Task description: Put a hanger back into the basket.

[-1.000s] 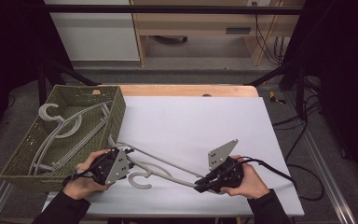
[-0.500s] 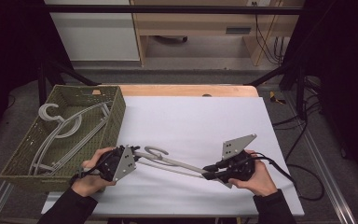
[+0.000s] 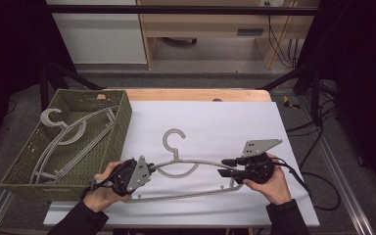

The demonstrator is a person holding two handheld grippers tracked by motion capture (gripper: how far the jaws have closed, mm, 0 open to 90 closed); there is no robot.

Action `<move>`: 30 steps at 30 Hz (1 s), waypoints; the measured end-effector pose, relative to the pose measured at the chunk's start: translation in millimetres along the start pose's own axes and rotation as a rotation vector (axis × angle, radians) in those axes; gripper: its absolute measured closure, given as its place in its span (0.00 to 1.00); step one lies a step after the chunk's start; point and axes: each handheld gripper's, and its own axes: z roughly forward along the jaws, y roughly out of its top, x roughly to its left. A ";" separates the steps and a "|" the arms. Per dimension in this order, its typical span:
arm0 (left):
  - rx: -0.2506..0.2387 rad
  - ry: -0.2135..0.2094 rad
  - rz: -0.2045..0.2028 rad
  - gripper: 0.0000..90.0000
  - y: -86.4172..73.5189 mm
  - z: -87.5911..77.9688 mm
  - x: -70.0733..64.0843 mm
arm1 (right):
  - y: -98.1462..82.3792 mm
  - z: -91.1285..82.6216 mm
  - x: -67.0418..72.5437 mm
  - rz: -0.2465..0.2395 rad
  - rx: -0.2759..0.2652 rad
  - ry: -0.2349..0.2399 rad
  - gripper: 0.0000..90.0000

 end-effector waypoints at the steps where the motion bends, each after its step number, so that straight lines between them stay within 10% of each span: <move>1: 0.000 0.000 0.000 0.90 0.0 0.0 0.0 | 0.0 0.0 0.0 0.000 0.000 0.000 0.64; 14: 0.031 0.039 -0.172 0.90 -5.1 -1.6 4.8 | -14.2 -30.5 -11.4 0.135 -0.211 -0.261 0.17; 30: -0.074 0.131 -0.333 0.90 -6.3 -44.9 30.1 | -38.4 -48.5 -24.9 0.237 -0.267 -0.409 0.06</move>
